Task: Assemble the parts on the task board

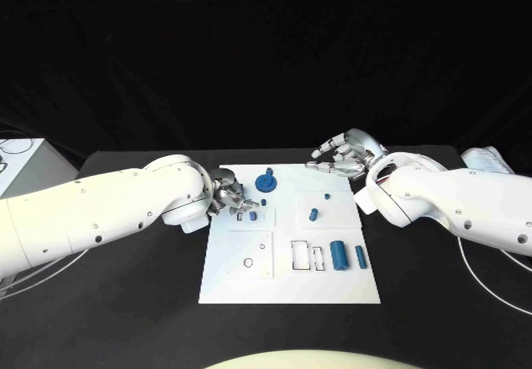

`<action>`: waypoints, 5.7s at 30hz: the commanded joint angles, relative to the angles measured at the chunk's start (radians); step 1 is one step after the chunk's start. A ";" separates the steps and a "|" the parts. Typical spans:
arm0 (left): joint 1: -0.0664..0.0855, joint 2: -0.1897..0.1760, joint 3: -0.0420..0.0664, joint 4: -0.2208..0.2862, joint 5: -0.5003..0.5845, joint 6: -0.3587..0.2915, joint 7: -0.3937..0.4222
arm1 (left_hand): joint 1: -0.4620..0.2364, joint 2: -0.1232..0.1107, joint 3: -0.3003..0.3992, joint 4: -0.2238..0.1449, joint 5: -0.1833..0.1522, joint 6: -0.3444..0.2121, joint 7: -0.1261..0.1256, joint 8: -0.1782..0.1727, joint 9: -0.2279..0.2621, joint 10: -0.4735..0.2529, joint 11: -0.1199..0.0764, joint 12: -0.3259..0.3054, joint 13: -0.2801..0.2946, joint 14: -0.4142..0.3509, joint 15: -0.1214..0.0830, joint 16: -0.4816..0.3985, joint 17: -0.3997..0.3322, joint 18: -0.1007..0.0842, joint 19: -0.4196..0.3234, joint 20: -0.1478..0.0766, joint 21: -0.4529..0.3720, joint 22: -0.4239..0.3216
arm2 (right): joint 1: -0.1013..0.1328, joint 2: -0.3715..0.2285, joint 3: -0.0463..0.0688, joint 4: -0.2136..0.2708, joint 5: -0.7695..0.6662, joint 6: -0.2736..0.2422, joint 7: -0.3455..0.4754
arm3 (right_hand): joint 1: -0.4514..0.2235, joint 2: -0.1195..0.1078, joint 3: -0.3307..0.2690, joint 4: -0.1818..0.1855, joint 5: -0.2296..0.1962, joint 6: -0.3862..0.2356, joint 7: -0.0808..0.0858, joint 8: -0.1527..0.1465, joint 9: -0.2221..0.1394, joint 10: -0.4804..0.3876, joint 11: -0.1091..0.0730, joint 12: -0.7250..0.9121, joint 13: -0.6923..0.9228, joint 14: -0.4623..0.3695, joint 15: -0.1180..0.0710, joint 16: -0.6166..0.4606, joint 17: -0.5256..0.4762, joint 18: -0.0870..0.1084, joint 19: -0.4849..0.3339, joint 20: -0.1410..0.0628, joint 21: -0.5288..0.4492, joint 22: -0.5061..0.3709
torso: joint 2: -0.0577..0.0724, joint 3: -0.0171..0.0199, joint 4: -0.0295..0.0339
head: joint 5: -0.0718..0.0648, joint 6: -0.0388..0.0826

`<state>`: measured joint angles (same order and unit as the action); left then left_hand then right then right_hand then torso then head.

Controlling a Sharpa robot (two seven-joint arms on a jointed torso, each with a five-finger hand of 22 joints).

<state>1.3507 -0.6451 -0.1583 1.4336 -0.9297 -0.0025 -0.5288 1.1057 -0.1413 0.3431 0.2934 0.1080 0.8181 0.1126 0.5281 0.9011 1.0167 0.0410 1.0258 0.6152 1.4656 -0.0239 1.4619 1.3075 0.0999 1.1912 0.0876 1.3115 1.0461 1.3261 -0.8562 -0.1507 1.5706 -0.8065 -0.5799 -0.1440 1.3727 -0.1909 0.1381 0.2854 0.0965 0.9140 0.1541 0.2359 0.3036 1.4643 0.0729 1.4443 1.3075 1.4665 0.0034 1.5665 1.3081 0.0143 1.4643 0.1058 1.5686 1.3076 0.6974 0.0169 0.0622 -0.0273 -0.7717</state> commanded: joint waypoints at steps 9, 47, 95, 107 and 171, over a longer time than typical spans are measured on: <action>-0.046 -0.032 -0.010 0.048 -0.043 -0.185 0.019 | 0.015 -0.004 0.010 0.000 0.003 -0.006 0.002 -0.005 -0.011 -0.006 0.001 -0.004 -0.006 0.006 0.006 -0.004 0.051 0.015 -0.006 0.002 -0.006 -0.007 | -0.007 -0.006 0.000 -0.004 -0.003 0.009 0.014 | -0.004 0.013 -0.009 0.001 0.000 -0.009 0.000 0.006 0.002 -0.007 0.000 -0.002 0.153 0.100 -0.003 -0.003 0.247 -0.014 0.106 -0.002 0.002 0.263 | -0.001 0.0002 0.0001 | 0.004 0.002; -0.083 0.017 -0.012 0.014 -0.075 -0.135 0.013 | 0.091 -0.012 0.081 -0.002 0.003 0.020 -0.012 0.027 -0.037 0.001 -0.011 0.000 -0.022 0.016 -0.002 0.006 0.064 0.012 0.014 -0.002 -0.003 0.007 | -0.008 -0.005 0.000 -0.006 -0.014 0.006 0.019 | -0.004 0.013 -0.010 0.000 0.001 -0.010 0.000 0.007 0.002 -0.016 0.000 -0.012 0.144 0.096 -0.003 -0.010 0.234 -0.014 0.106 -0.002 0.002 0.263 | 0.001 -0.0003 -0.0022 | -0.002 0.002; -0.034 0.001 0.091 -0.031 0.141 0.251 0.003 | 0.202 -0.012 0.463 -0.102 -0.031 -0.037 -0.024 0.194 0.006 0.014 -0.023 0.019 -0.035 0.020 -0.013 0.023 0.083 0.014 -0.004 -0.013 -0.006 0.007 | -0.013 0.001 0.000 -0.028 0.019 0.007 0.077 | 0.023 0.026 0.000 -0.004 0.000 -0.032 -0.002 0.034 0.011 -0.259 -0.004 -0.323 -0.122 0.000 -0.009 -0.188 -0.025 0.077 -0.087 -0.007 -0.398 0.019 | -0.001 -0.0001 -0.0016 | -0.005 0.008; 0.024 0.120 0.081 -0.252 0.193 0.567 -0.019 | 0.204 -0.005 0.464 -0.123 -0.036 -0.039 -0.020 0.189 0.001 0.010 -0.019 0.019 -0.031 0.019 -0.009 0.025 0.087 0.014 -0.010 -0.009 -0.008 0.008 | -0.013 0.031 -0.002 -0.066 0.179 0.001 0.277 | 0.077 -0.013 0.231 -0.036 -0.002 -0.094 0.061 0.075 -0.023 -0.529 0.088 -1.106 -1.055 -0.589 0.122 -1.161 -0.837 0.168 -0.547 0.130 -1.449 -0.772 | -0.001 0.0002 -0.0019 | -0.001 0.009; 0.040 0.228 -0.016 -0.295 0.034 0.360 -0.030 | -0.051 -0.002 0.616 -0.349 0.217 0.023 -0.041 0.214 0.063 0.151 -0.043 0.126 0.127 0.080 -0.033 0.083 0.199 -0.022 0.129 -0.032 0.110 0.200 | -0.012 0.058 -0.002 -0.086 0.171 -0.010 0.324 | 0.016 -0.004 0.221 -0.134 -0.001 -0.097 0.087 0.003 -0.075 -0.525 0.125 -1.305 -1.245 -0.597 0.170 -1.437 -1.073 0.163 -0.752 0.183 -1.509 -1.118 | 0.000 -0.0001 -0.0007 | 0.011 -0.006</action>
<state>1.3907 -0.4172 -0.1743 1.1338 -0.8859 0.3738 -0.5596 1.0522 -0.1529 0.7423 0.1667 0.3217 0.8228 0.0834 0.7390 0.9622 1.1624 -0.0032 1.1492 0.7411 1.4686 -0.0501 1.5414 1.3074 0.0835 1.3151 0.0571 1.4145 1.2450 1.3141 -0.7980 -0.1532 1.4827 -0.6211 -0.5970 0.1765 1.4013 -0.1937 0.3644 0.1555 0.0965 0.8167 0.2084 0.2461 0.2304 0.9399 0.1916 0.1442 0.0630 0.8699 0.1678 0.1353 0.2358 0.1707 0.7210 0.2879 0.0643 0.1911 0.6976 0.0165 0.0616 -0.0163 -0.7773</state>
